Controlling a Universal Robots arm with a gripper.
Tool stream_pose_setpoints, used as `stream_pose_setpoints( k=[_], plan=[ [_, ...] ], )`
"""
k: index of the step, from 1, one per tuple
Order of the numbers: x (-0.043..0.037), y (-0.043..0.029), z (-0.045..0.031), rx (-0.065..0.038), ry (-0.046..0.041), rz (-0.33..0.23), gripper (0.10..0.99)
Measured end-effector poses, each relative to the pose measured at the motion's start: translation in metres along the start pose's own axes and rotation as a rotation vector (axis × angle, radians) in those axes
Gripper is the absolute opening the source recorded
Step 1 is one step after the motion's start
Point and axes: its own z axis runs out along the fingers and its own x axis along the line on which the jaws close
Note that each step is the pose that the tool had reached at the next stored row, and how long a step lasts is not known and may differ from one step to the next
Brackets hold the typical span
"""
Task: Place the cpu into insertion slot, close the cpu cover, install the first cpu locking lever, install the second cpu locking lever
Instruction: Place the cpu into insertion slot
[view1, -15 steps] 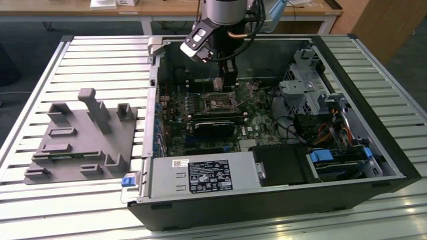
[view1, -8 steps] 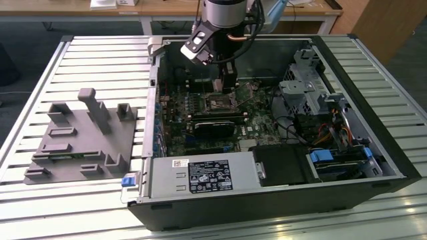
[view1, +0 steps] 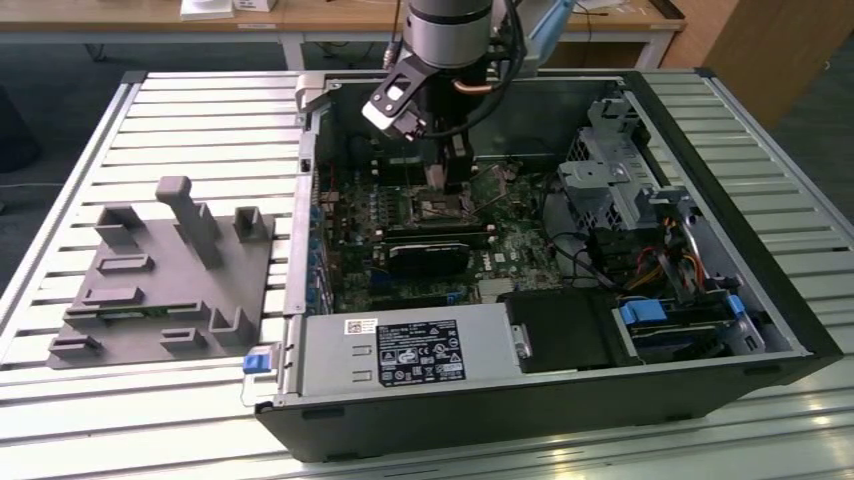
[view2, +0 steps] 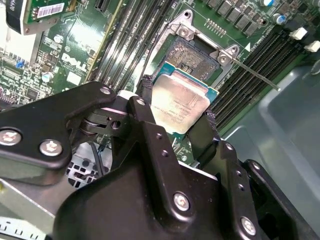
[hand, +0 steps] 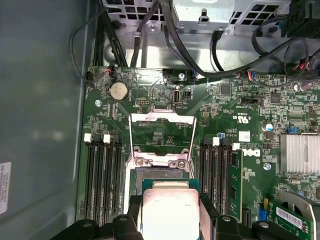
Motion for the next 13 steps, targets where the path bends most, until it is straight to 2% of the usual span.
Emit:
stream_pose_setpoints(
  k=[7, 13],
  plan=[
    [0.0001, -0.0007, 0.0079, -0.023, -0.0022, 0.0, 0.537],
    [0.0005, -0.0016, 0.0121, -0.025, -0.0026, 0.002, 0.537]
  ],
)
